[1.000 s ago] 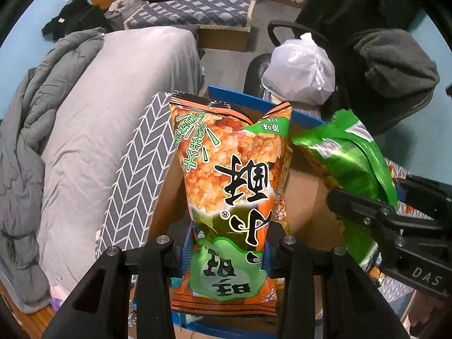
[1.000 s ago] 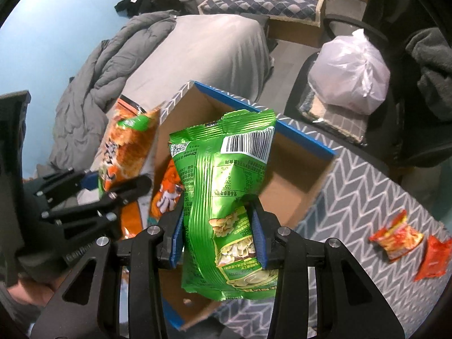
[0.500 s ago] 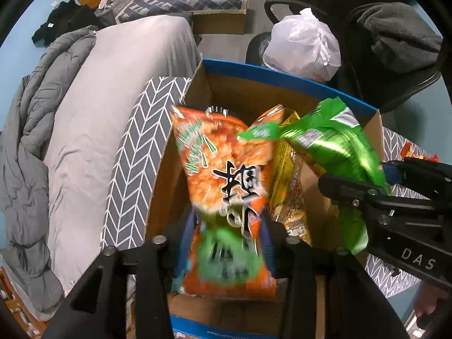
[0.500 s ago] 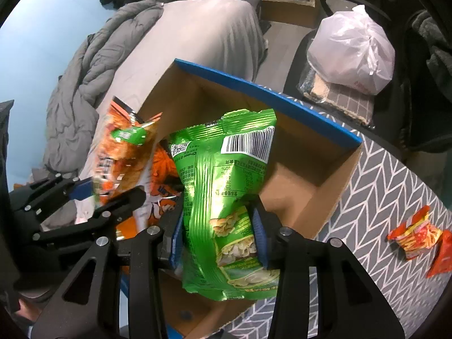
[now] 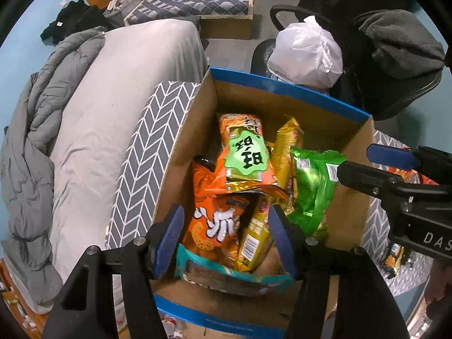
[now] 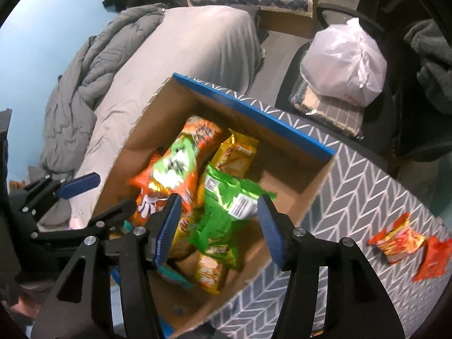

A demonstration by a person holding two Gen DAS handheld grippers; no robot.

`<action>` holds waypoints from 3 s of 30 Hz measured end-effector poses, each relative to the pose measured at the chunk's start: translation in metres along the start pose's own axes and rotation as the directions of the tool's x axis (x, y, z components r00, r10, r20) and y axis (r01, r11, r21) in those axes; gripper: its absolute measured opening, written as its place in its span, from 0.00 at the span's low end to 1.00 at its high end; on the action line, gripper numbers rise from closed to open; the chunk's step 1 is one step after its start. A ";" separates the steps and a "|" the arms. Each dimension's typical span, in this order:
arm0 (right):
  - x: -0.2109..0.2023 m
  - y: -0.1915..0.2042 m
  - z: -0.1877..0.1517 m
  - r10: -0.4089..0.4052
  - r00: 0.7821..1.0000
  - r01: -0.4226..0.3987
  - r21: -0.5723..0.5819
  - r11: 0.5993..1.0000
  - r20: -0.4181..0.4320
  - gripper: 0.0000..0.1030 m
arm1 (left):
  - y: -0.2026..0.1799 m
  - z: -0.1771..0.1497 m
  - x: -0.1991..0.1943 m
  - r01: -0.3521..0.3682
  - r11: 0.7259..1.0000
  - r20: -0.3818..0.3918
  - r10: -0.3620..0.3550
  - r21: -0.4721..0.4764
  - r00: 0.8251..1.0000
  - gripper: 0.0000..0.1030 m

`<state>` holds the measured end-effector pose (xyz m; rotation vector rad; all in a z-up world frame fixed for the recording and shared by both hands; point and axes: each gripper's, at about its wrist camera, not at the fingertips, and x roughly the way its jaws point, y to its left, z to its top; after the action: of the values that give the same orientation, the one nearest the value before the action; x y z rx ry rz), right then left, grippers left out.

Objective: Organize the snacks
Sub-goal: 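Move both grippers back over the black snack packets on the table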

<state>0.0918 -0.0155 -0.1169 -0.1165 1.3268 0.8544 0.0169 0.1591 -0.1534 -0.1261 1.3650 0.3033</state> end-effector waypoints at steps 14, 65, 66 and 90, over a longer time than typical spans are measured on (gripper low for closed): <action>-0.045 -0.013 -0.024 -0.044 0.999 0.046 -0.074 0.996 0.028 0.66 | -0.038 -0.012 -0.036 0.033 0.997 0.043 -0.036 0.072 0.998 0.67; -0.105 -0.214 -0.203 -0.116 0.993 0.119 0.122 0.985 -0.031 0.72 | -0.250 -0.073 -0.001 0.174 0.875 -0.131 -0.128 0.452 0.983 0.74; -0.103 -0.218 -0.206 -0.112 0.993 0.116 0.120 0.986 -0.040 0.73 | -0.255 -0.075 0.003 0.173 0.871 -0.138 -0.122 0.460 0.983 0.74; -0.033 -0.222 -0.268 -0.161 0.957 0.091 -0.277 0.956 -0.241 0.73 | -0.286 -0.150 0.081 0.139 0.918 -0.327 -0.011 0.372 0.945 0.78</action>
<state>0.0115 -0.3292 -0.2495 -0.5354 1.4272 0.9244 -0.0288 -0.1419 -0.2874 0.1117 1.7128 -0.0659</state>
